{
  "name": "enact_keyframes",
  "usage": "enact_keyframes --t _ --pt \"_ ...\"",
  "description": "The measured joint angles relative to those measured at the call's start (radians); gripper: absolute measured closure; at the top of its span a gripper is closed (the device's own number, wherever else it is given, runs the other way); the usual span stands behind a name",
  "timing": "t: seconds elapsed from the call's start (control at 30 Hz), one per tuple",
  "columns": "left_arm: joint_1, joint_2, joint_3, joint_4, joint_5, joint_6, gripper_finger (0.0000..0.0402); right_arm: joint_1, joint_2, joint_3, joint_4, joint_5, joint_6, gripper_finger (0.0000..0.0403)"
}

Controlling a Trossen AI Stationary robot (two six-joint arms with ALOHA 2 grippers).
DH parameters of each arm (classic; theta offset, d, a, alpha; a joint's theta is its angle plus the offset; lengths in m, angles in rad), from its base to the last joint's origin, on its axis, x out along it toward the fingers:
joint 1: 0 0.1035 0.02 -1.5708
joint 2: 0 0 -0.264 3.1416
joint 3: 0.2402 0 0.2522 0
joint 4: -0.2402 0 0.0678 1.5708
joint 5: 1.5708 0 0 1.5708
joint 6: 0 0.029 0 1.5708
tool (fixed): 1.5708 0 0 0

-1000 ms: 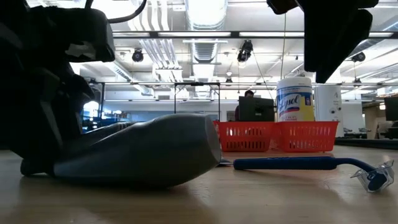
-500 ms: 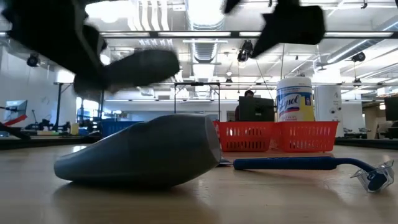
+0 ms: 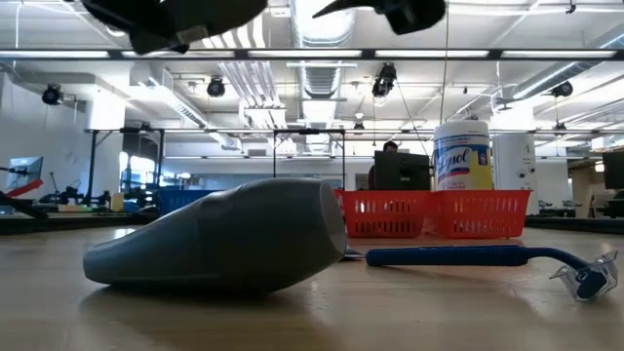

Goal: Pick & Place Travel size toiletries
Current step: Put the gray deodorant into the middle red bin

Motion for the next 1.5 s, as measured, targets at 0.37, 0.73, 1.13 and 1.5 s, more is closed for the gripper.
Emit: enact_keyframes --t 0.37,0.73,1.13,1.5 --pt "0.004 0.002 0.0 0.044 -0.015 0.078 0.022 -0.032 0.016 -0.001 0.091 -0.045 0.009 0.0081" --pt "0.045 0.002 0.001 0.19 -0.022 0.195 0.0221 -0.039 0.018 -0.001 0.118 -0.035 0.005 0.0067" --pt "0.07 0.003 0.001 0.235 -0.011 0.211 0.0221 -0.045 0.018 -0.001 0.118 -0.038 0.014 0.0102" --pt "0.089 0.003 0.001 0.269 0.009 0.252 0.0221 -0.054 0.018 -0.001 0.117 -0.042 0.029 0.0125"
